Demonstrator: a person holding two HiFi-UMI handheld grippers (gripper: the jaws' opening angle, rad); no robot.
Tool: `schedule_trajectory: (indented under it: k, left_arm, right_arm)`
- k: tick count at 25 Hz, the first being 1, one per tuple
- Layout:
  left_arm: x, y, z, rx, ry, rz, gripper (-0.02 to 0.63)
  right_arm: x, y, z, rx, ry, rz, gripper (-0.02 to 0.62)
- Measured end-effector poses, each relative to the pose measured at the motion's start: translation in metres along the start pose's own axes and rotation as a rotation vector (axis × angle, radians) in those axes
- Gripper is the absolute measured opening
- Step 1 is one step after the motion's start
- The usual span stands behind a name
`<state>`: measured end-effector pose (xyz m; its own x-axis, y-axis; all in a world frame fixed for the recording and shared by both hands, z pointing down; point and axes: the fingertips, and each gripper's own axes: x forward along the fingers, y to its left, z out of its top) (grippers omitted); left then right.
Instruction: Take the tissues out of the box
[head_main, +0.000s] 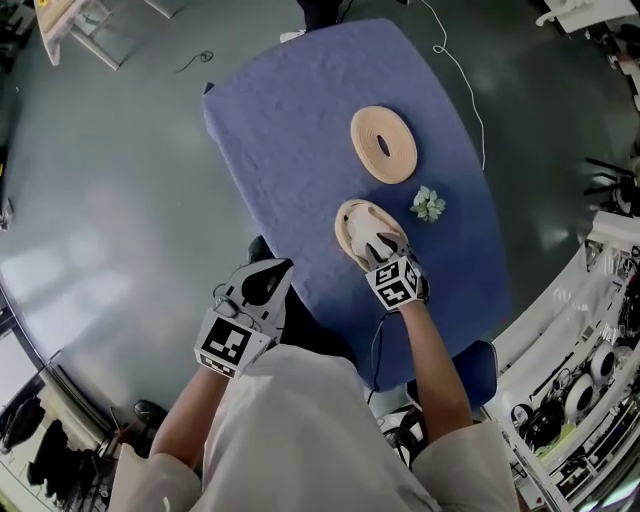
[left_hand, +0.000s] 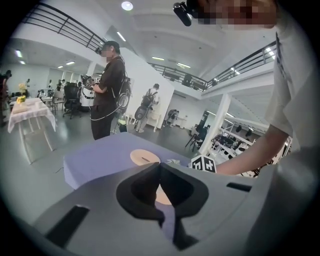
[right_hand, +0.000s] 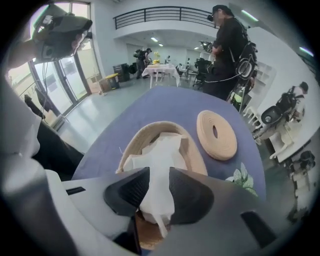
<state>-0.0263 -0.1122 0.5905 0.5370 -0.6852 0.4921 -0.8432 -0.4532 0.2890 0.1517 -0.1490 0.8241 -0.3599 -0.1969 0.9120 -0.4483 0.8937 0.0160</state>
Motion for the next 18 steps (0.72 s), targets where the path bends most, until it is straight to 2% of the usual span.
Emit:
schedule_trajectory:
  k: [6, 10, 14, 18]
  left_arm:
    - [-0.005, 0.014, -0.01, -0.038, 0.005, 0.031, 0.008]
    - [-0.008, 0.019, -0.018, -0.052, 0.012, 0.038, 0.008]
    - [-0.013, 0.019, -0.025, -0.062, 0.015, 0.044, 0.008]
    - [-0.018, 0.024, -0.029, -0.069, 0.026, 0.044, 0.008]
  right_arm:
    - [0.02, 0.001, -0.005, -0.119, 0.097, -0.021, 0.141]
    - [0.023, -0.001, -0.005, -0.143, 0.116, -0.042, 0.07]
    - [0.022, 0.001, -0.008, -0.14, 0.113, -0.043, 0.043]
    - [0.014, 0.001, -0.001, -0.085, 0.076, -0.049, 0.035]
